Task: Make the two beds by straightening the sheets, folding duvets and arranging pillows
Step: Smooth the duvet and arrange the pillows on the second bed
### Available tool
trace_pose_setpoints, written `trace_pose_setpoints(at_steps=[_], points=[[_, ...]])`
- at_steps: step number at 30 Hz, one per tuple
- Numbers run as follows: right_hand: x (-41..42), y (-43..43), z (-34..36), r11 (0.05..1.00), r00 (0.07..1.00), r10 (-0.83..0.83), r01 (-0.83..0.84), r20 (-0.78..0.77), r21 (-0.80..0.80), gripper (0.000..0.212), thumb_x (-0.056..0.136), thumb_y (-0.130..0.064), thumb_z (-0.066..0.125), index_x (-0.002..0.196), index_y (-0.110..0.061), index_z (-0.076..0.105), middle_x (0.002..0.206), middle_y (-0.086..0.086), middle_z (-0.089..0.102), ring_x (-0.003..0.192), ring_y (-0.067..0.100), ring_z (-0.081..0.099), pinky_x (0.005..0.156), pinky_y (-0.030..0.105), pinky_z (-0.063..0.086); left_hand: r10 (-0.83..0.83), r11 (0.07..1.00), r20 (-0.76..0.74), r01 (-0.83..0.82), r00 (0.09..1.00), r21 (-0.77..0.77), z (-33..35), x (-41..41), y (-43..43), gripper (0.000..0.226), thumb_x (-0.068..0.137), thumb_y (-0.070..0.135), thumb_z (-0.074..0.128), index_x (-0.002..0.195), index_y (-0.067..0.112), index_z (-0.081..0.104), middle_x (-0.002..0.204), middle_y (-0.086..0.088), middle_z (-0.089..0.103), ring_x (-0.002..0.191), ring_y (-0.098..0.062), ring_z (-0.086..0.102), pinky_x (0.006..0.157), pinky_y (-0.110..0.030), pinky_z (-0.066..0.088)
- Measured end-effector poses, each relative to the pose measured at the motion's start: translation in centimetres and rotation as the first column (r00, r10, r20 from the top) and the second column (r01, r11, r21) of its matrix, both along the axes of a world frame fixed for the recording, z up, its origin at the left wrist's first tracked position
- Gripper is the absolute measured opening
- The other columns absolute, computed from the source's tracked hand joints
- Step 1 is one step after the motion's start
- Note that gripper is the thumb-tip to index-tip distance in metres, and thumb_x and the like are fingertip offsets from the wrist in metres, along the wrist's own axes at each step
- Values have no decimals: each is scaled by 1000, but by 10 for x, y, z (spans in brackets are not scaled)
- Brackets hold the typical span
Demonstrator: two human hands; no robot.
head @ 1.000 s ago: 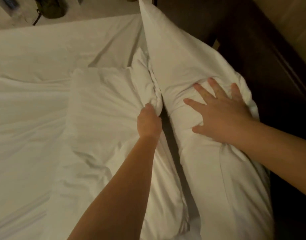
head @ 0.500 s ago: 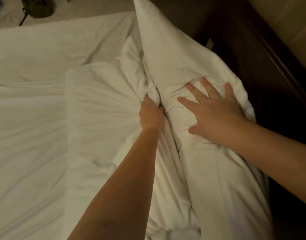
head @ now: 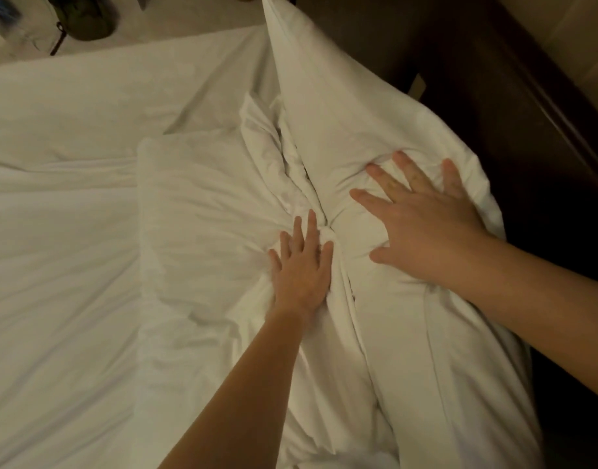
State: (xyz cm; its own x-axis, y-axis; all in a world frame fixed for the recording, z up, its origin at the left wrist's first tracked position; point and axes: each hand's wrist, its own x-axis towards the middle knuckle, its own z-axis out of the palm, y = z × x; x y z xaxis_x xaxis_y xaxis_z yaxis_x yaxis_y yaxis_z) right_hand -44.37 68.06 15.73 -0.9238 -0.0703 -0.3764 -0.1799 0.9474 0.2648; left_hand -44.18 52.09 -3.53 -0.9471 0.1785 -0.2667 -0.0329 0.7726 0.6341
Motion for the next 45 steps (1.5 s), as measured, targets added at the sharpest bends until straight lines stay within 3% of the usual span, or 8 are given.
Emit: trace_pose_setpoints(at_steps=[4, 7, 11, 16, 23, 26, 29, 45], points=[[3, -7, -4, 997, 996, 79, -79, -47, 17, 88, 91, -68, 44, 157, -40, -8, 166, -8, -19, 151, 20, -22, 119, 61, -6, -43, 952, 108, 74, 993, -298, -18, -13, 23, 64, 105, 62, 8, 160, 42, -18, 173, 7, -13, 158, -37, -10, 121, -69, -5], [6, -11, -7, 991, 987, 130, -131, -93, 0, 88, 91, -67, 44, 157, -39, -7, 167, -7, -14, 152, 17, -18, 120, 59, -7, -85, 969, 188, 126, 978, -215, -19, -18, 9, 65, 105, 63, 14, 160, 44, -14, 173, 7, -10, 159, -35, -10, 123, -66, -5], [4, -11, -7, 986, 958, 114, -141, -263, -87, 89, 89, -72, 43, 160, -34, 2, 168, -3, 2, 155, 19, -2, 121, 58, 0, -76, 994, 8, 76, 997, -75, -2, -3, -50, 62, 104, 68, 19, 158, 55, -7, 174, 5, -5, 159, -23, -13, 128, -51, -5], [8, -28, 0, 989, 893, 68, -120, -444, -91, 87, 94, -67, 41, 160, -28, -1, 168, 7, -1, 155, 29, -2, 122, 57, 3, 174, 945, -103, -195, 979, -263, 2, 50, -158, 64, 105, 64, 23, 160, 51, -6, 173, 4, -9, 159, -22, -15, 128, -49, -6], [13, -38, 12, 870, 845, -448, 336, -294, -360, 98, 88, -61, 59, 156, -35, -6, 162, 16, 21, 124, 52, 48, 88, 59, 49, 181, 919, -52, -187, 982, -348, -9, 96, -209, 65, 102, 70, 16, 159, 53, -11, 171, 10, -18, 158, -19, -20, 128, -52, -5], [8, -36, 9, 807, 788, -533, 362, -310, -466, 56, 86, -55, 61, 129, -20, 49, 110, 18, 65, 85, 41, 64, 67, 45, 57, 164, 923, -41, -168, 986, -346, -11, 101, -214, 65, 103, 69, 15, 159, 51, -11, 171, 10, -18, 157, -19, -20, 128, -52, -4], [7, -54, 17, 817, 778, -503, 287, -377, -500, 14, 93, -26, 57, 88, -14, 62, 82, 15, 65, 69, 37, 63, 56, 35, 53, 130, 931, -17, -128, 991, -342, -11, 111, -222, 65, 103, 68, 15, 159, 50, -12, 171, 10, -20, 157, -18, -22, 129, -50, -5], [-21, -233, 165, 952, 649, -262, 54, -714, -301, 19, 88, 1, 54, 92, -12, 67, 93, 21, 66, 86, 47, 65, 64, 43, 51, 154, 976, 217, -182, 964, 117, 8, 141, -307, 61, 103, 59, 42, 158, 57, 15, 171, 18, -8, 158, -6, -4, 125, -37, 18]])
